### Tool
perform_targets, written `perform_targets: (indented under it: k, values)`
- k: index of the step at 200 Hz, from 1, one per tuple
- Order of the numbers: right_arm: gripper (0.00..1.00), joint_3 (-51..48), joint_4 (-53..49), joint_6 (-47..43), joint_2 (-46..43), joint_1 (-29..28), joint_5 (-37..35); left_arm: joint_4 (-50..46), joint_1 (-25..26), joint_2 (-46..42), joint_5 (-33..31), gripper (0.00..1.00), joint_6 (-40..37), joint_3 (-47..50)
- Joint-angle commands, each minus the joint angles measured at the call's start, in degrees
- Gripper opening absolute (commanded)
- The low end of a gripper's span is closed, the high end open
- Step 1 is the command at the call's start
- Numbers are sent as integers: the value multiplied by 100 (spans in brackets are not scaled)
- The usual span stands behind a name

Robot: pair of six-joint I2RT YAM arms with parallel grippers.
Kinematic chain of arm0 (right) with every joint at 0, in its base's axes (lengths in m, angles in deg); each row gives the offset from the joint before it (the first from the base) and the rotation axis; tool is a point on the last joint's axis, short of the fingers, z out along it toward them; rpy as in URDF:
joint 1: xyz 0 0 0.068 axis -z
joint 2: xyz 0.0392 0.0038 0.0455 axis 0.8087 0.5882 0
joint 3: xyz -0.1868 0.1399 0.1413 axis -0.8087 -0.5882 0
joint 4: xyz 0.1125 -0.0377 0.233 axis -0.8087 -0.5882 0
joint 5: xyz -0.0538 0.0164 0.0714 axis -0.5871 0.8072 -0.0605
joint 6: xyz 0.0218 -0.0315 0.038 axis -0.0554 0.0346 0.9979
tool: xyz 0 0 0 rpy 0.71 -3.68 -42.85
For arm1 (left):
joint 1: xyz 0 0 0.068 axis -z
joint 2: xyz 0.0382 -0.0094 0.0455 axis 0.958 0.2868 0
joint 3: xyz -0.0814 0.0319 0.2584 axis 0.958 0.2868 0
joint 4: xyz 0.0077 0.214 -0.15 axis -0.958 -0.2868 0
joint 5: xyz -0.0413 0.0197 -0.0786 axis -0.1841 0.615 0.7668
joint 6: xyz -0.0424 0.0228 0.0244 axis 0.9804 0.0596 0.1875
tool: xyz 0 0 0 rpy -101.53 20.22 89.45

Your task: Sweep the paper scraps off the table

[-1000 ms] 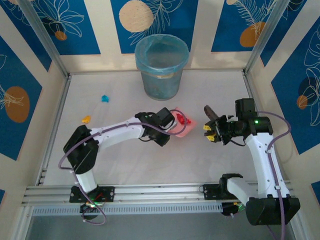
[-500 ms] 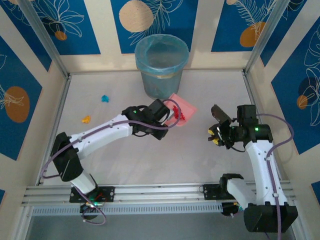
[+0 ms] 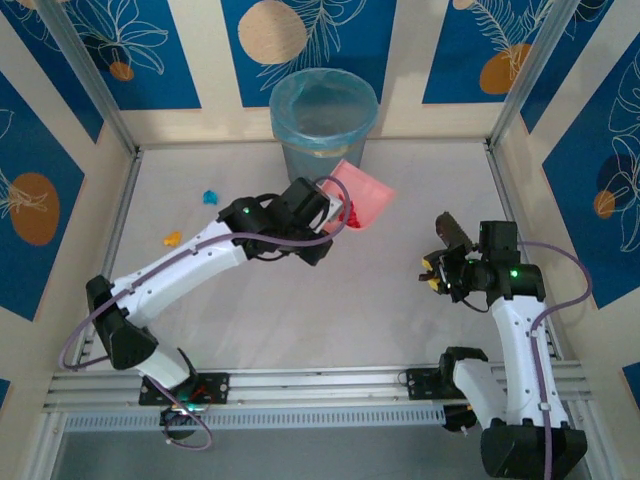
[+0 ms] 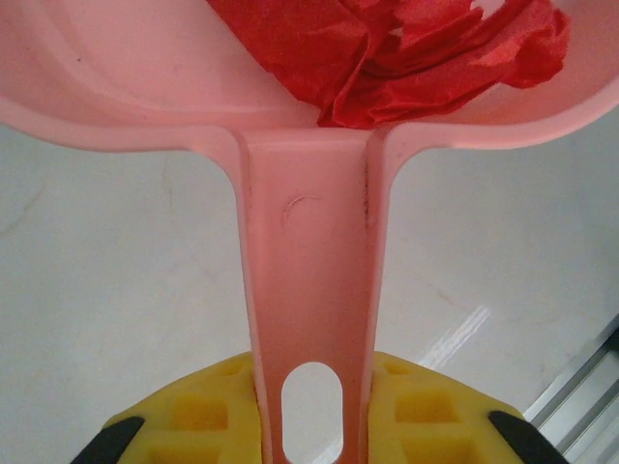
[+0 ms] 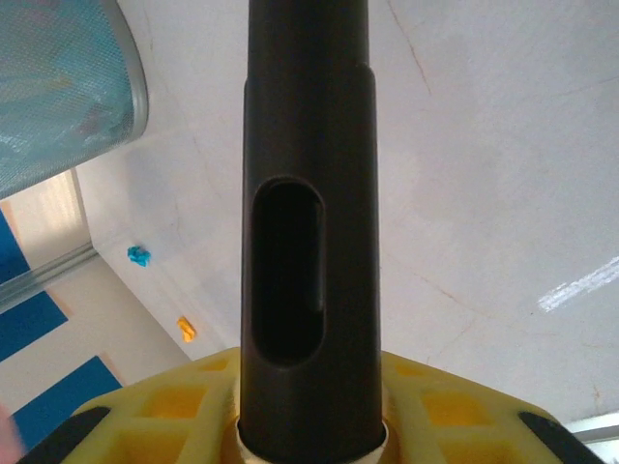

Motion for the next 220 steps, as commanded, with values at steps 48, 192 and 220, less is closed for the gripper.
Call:
perform_targets:
  k: [48,192,220]
  values:
    - [0,-58,311,-969,892,-765,-185,-548,-214,972,-4,0,633,-1988]
    - [0,-260,663,-103,1643,-4064,-1452,103,-1665,2685,1655,0,1871,-4539]
    - [0,-55,768,-234,1977,-4112,-1393,114,-1828,2969,2065,0,2196,-4945]
